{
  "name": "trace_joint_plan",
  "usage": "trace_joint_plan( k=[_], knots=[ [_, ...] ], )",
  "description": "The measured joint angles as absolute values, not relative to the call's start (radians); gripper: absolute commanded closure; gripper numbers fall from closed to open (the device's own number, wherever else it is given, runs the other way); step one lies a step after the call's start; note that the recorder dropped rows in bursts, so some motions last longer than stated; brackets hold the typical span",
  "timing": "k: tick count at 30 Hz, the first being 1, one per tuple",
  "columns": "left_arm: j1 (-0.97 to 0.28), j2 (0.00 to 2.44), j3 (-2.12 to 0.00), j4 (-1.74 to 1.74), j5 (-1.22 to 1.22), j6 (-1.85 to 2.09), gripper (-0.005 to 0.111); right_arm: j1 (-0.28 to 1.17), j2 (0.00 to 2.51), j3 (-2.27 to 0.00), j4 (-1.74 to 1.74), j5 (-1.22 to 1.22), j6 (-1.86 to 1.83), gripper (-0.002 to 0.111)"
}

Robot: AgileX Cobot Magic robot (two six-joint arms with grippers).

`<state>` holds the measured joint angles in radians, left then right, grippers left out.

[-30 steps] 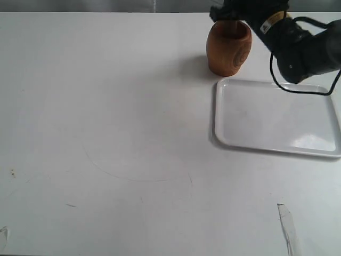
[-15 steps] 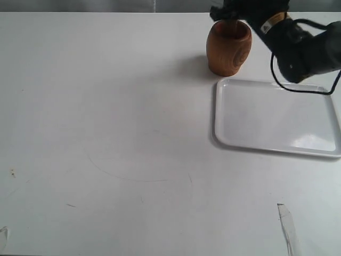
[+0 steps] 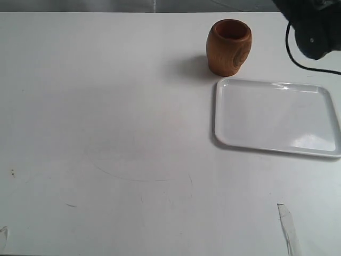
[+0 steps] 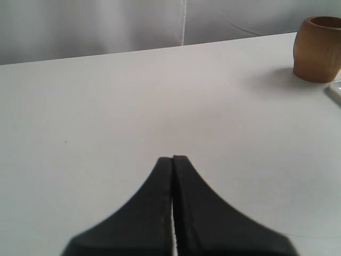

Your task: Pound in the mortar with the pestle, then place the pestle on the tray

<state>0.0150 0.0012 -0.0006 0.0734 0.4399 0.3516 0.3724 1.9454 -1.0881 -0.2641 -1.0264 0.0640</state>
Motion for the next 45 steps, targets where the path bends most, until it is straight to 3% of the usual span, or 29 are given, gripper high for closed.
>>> trace_joint_plan(
  k=[7, 15, 25, 31, 33, 37, 45],
  knots=[
    [0.015, 0.001, -0.001, 0.073, 0.44, 0.352, 0.107, 0.372, 2.166, -1.088, -0.262, -1.021, 0.047, 0.108],
    [0.015, 0.001, -0.001, 0.073, 0.44, 0.352, 0.107, 0.372, 2.197, -1.09, -0.254, -1.091, 0.036, 0.108],
    [0.015, 0.001, -0.001, 0.073, 0.44, 0.352, 0.107, 0.372, 1.916, -1.088, -0.298, -0.994, 0.034, 0.108],
    [0.015, 0.001, -0.001, 0.073, 0.44, 0.352, 0.107, 0.372, 1.655, -1.088, -0.434, -0.654, 0.034, 0.108],
    [0.015, 0.001, -0.001, 0.073, 0.44, 0.352, 0.107, 0.372, 1.566, -1.088, -0.551, -0.315, 0.032, 0.108],
    [0.015, 0.001, -0.001, 0.073, 0.44, 0.352, 0.107, 0.372, 1.565, -1.08, -0.592, 0.051, 0.029, 0.108],
    [0.015, 0.001, -0.001, 0.073, 0.44, 0.352, 0.107, 0.372, 1.618, -0.953, -0.392, 0.191, -0.231, 0.108]
  ],
)
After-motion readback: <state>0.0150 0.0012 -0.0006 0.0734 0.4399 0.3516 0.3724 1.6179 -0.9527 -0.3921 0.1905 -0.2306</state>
